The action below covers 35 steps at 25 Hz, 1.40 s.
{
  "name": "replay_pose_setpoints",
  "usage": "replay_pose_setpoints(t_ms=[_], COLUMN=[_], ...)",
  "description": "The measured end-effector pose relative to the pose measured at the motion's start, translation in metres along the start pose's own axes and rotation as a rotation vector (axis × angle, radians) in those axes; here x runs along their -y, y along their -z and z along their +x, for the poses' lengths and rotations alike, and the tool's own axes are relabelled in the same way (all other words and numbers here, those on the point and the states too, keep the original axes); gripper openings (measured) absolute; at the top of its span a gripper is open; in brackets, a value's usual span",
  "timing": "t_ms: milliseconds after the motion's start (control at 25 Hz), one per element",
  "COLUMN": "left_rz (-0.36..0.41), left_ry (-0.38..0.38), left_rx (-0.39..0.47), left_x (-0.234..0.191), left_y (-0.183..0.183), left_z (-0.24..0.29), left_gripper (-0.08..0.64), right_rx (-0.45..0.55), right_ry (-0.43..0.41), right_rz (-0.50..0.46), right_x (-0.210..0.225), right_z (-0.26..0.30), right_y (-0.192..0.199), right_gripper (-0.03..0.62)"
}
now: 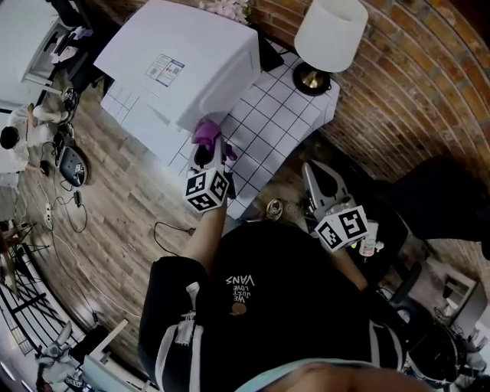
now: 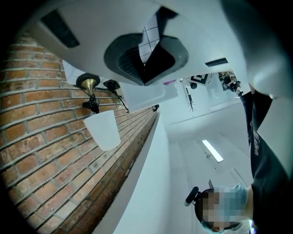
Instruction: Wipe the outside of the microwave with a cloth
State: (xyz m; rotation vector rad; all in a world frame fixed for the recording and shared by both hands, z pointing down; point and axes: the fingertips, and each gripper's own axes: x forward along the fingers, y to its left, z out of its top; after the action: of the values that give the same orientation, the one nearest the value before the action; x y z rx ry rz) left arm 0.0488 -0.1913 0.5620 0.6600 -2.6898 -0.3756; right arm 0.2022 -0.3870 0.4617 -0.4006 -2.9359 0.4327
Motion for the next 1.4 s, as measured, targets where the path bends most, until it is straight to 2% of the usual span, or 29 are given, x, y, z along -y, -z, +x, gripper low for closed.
replay_pose_setpoints(t_ms=[200,440,880,1200,1400], left_rz=[-0.003,-0.015,-0.014,-0.017,-0.002], left_ry=[-0.017,0.036,0.116,0.136,0.144], left_rx=[-0.007,-0.020,-0.044,-0.072,-0.090], left_x=[-0.010,0.013,0.069,0.098,0.107], left_y=[0.004,0.001,-0.008,-0.005,-0.001], left_z=[-0.005,0.032,0.130,0.186,0.206], left_gripper=[0.143,0.143,0.143,0.143,0.143], right_rx=[0.001,0.008,0.036,0.045,0.046], right_ry=[0.002,0.042,0.217,0.347,0.388], right_rz=[0.003,0.012,0.028,0.054,0.062], right_x=[0.001,0.011,0.056,0.084,0.093], right_z=[-0.002,-0.013,-0.048,-0.080,-0.088], right_y=[0.001,0.000,-0.008,-0.005,-0.005], right_gripper=[-0.003,-0.002,-0.002,-0.002,-0.003])
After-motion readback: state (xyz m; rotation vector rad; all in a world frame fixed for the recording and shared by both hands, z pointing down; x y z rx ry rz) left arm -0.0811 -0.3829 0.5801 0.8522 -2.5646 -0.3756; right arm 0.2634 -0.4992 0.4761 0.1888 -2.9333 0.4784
